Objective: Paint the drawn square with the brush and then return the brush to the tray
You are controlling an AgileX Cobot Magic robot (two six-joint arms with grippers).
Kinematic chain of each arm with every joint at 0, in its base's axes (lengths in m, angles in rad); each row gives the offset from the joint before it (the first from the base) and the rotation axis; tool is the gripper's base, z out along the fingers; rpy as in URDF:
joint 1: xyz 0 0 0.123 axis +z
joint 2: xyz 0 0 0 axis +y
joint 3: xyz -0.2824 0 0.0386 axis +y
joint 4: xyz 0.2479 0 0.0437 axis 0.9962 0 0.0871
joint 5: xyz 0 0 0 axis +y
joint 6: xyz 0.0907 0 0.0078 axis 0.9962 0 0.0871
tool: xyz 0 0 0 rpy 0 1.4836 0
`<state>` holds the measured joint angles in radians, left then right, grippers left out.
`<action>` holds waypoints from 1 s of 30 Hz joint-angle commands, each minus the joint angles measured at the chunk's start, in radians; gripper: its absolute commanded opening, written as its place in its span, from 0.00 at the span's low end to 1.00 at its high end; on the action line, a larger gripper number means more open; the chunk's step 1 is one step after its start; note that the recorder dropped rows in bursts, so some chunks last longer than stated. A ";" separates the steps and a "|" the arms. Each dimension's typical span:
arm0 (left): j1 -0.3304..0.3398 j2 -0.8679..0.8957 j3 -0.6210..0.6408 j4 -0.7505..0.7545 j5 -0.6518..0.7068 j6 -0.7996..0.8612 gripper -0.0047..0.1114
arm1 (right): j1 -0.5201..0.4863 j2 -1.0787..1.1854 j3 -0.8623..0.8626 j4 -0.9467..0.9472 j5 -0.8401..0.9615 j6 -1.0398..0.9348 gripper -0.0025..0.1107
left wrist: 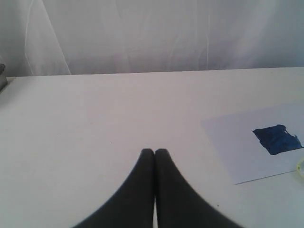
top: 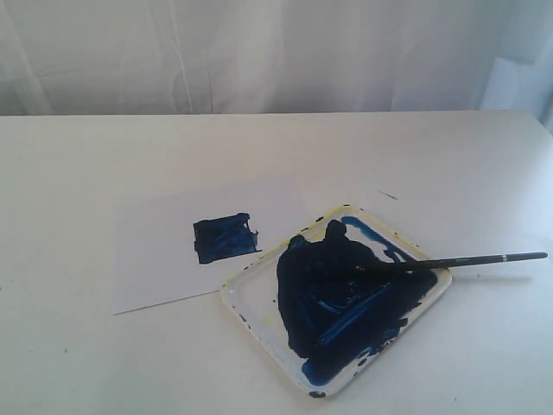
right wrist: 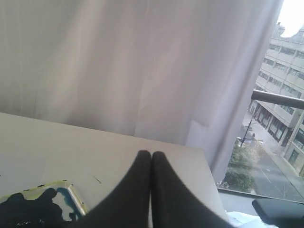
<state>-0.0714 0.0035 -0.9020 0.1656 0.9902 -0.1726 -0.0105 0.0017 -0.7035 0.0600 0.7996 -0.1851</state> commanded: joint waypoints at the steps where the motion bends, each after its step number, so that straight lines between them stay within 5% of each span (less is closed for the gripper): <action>1: -0.001 -0.004 0.218 -0.036 -0.200 -0.014 0.04 | 0.003 -0.002 0.186 -0.008 -0.218 0.011 0.02; 11: -0.001 -0.004 0.711 -0.038 -0.846 -0.016 0.04 | 0.003 -0.002 0.509 -0.008 -0.608 0.009 0.02; 17: -0.001 -0.004 0.902 -0.043 -1.055 -0.025 0.04 | 0.003 -0.002 0.674 -0.008 -0.734 0.010 0.02; 30: -0.001 -0.004 0.902 -0.012 -0.778 -0.115 0.04 | 0.003 -0.002 0.704 -0.004 -0.581 0.101 0.02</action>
<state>-0.0714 0.0053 -0.0046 0.1411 0.1835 -0.2970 -0.0105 0.0046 -0.0071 0.0516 0.1992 -0.1154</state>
